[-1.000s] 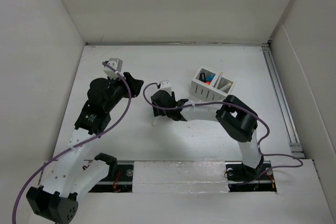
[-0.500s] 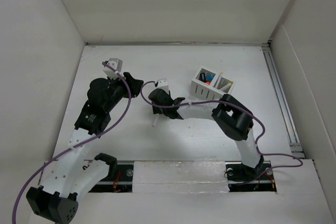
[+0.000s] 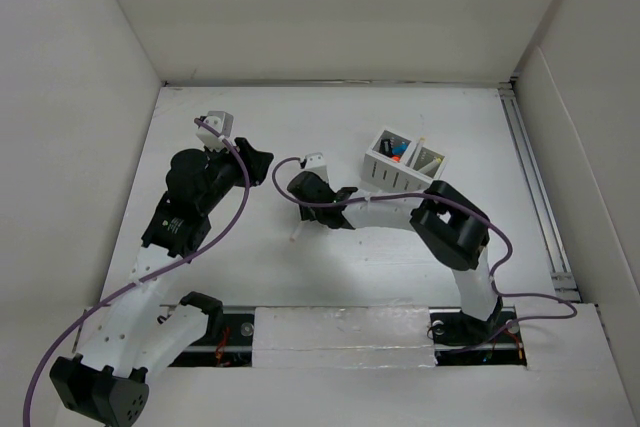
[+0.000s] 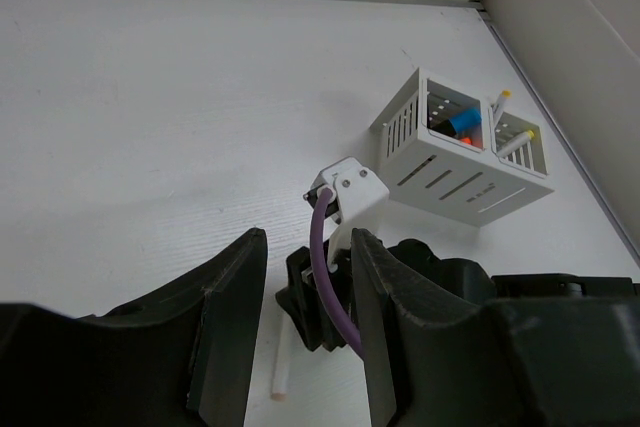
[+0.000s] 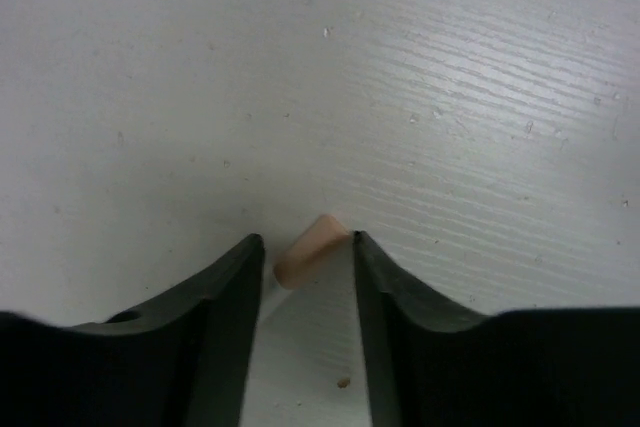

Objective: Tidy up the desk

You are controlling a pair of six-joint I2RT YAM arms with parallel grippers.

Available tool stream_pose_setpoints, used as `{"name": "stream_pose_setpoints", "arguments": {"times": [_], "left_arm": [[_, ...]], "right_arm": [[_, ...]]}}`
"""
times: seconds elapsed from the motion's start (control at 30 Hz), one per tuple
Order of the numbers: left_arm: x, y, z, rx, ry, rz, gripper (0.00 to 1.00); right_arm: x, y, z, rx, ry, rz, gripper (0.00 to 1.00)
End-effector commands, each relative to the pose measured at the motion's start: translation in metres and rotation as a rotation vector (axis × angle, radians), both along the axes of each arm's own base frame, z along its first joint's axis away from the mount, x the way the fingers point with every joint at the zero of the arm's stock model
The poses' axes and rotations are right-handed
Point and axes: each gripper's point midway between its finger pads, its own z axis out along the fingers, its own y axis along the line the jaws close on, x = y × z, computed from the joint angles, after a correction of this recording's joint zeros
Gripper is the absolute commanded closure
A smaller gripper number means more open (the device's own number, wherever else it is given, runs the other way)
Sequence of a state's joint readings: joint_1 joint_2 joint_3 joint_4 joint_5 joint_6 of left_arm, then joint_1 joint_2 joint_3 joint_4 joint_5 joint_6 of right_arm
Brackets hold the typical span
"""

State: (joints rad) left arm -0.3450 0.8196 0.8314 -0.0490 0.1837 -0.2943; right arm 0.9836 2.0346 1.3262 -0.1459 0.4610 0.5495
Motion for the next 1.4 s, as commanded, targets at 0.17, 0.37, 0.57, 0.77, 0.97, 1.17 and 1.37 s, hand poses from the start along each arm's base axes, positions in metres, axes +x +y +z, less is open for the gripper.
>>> {"name": "stream_pose_setpoints", "arguments": {"times": [0.17,0.37,0.57,0.77,0.97,1.17,1.37], "left_arm": [[-0.001,-0.002,0.024,-0.029,-0.071,-0.011,0.65],[-0.001,-0.002,0.023,-0.026,-0.069,-0.010,0.65],[0.001,0.000,0.023,-0.020,-0.072,0.004,0.65],[0.004,0.004,0.026,-0.013,-0.080,0.027,0.65],[0.009,0.009,0.022,0.006,-0.067,0.059,0.65],[0.011,0.006,0.019,0.005,-0.063,0.050,0.65],[0.013,0.005,0.016,0.006,-0.054,0.047,0.65]], "right_arm": [[-0.014,0.001,-0.002,0.014,0.052,0.035,0.72],[-0.017,0.000,0.002,0.006,0.055,0.057,0.55],[-0.028,-0.011,0.006,-0.026,0.079,0.095,0.51],[-0.053,-0.020,0.015,-0.025,0.125,0.169,0.40],[-0.067,-0.022,0.009,-0.016,0.191,0.198,0.39],[-0.053,-0.027,-0.009,-0.111,0.164,0.161,0.50],[-0.053,-0.036,-0.024,-0.162,0.177,0.144,0.65]]}}
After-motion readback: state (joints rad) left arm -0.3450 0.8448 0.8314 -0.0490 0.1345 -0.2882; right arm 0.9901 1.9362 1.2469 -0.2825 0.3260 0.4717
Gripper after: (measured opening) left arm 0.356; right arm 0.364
